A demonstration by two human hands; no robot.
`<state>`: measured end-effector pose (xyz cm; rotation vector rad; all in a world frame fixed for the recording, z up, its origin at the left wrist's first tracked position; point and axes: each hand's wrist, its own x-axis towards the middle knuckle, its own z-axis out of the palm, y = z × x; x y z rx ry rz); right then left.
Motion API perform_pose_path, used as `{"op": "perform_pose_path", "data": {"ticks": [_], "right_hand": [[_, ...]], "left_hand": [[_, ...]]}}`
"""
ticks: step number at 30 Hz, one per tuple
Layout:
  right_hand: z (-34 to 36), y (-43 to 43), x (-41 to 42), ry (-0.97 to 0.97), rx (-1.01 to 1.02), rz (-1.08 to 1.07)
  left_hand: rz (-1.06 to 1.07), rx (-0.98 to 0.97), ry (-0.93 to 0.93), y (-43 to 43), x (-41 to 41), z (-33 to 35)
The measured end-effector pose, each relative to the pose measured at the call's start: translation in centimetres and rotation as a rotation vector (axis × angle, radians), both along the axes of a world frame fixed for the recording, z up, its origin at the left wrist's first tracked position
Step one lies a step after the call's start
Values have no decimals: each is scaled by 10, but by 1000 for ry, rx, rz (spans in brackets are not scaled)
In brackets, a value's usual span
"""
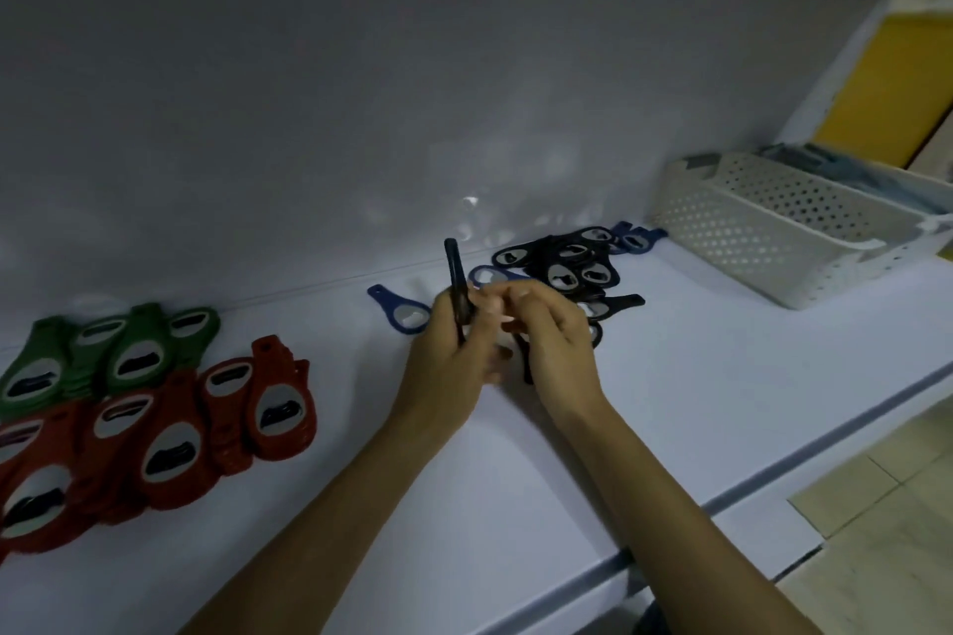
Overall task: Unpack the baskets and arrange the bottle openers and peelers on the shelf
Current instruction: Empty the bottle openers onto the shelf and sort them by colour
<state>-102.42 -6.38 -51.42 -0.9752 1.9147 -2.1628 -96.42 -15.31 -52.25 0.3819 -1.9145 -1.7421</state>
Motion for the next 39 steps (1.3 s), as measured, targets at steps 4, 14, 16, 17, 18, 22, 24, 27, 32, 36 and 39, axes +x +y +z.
{"op": "perform_pose_path", "data": {"ticks": [4, 14, 16, 17, 18, 22, 24, 27, 32, 36, 39], "right_hand": [[1, 6, -8, -58, -3, -269], [-19, 52, -26, 265, 550, -555], [-20, 51, -27, 240, 558, -546], [-21, 52, -29, 205, 543, -541], [-22, 52, -30, 170, 528, -544], [-23, 52, -33, 128, 522, -558], [-22, 51, -33, 164, 540, -528], [-24, 50, -32, 304, 635, -483], [-23, 49, -32, 360, 743, -511], [-21, 51, -30, 363, 761, -527], [-20, 50, -27, 390, 917, -585]], "left_hand": [[88, 18, 33, 11, -24, 6], [-14, 102, 11, 12, -32, -11], [-24, 97, 9, 14, -30, -11], [-26, 100, 8, 15, -31, -11], [-23, 106, 6, 15, -31, -11], [10, 116, 7, 13, -35, -9], [31, 119, 8, 12, -37, -9], [30, 115, 4, 12, -38, -9], [22, 115, -11, 13, -38, -9], [34, 117, -12, 13, -39, -9], [32, 98, -7, 14, -39, -11]]}}
